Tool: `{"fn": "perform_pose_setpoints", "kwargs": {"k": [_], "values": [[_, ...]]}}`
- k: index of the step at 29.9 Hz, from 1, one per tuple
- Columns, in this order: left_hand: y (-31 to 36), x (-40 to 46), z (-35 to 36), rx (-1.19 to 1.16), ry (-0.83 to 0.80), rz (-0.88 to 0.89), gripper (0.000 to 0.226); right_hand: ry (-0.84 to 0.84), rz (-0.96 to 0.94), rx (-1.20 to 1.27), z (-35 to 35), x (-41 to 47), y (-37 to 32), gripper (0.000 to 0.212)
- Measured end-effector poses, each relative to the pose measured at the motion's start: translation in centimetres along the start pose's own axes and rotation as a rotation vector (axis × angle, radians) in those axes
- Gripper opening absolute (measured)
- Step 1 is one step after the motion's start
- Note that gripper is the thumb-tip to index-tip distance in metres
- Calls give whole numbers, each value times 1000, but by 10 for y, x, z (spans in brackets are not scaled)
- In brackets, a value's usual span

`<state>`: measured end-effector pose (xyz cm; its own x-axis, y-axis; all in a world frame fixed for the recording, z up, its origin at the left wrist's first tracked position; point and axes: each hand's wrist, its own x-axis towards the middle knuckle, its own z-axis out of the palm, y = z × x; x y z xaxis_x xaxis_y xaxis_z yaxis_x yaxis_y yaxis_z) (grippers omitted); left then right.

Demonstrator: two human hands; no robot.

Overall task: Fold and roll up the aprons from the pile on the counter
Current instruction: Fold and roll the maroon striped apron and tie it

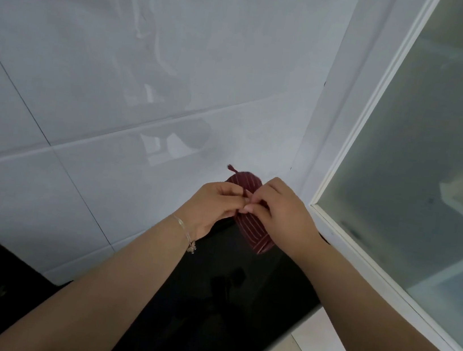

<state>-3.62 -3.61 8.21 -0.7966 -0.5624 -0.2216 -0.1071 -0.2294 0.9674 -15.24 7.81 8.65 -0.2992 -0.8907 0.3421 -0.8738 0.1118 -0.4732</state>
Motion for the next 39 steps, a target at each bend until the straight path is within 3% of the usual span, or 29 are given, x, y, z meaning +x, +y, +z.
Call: {"fn": "perform_pose_setpoints", "kwargs": {"k": [2,5,8,10,13,16,18,23,25,27,29,35,39], "values": [[6,-2,-2,140,-34,96,15,-15,-56,70,1,-3,6,13],[10,-1,-7,474,-60,317,19,-115,23,163,0,-8,5,13],[5,1,-12,918,0,745,18,-85,219,449,-3,-7,-3,4],[0,0,-11,1127,98,993,18,-43,350,609,-4,-1,-9,17],[-6,-3,-11,1264,187,1152,23,-88,470,748,-7,8,-12,29],[-7,-8,-16,1265,190,1125,29,-241,501,939,-10,11,-8,31],[-3,-8,-18,1339,236,1216,29,-328,491,987,-13,10,-7,31],[4,-7,-19,1380,352,1378,12,-346,449,1012,-20,11,-10,22],[5,-5,-19,1364,358,1437,11,-322,450,961,-26,14,-13,18],[7,-3,-18,1332,319,1461,11,-284,386,717,-32,17,-16,16],[9,-3,-15,1271,272,1417,9,-204,295,431,-33,20,-20,22],[9,-9,-9,1075,192,1197,15,-83,388,596,-26,17,-18,32],[6,-10,-7,939,213,1147,12,-55,330,540,-22,11,-12,40]]}}
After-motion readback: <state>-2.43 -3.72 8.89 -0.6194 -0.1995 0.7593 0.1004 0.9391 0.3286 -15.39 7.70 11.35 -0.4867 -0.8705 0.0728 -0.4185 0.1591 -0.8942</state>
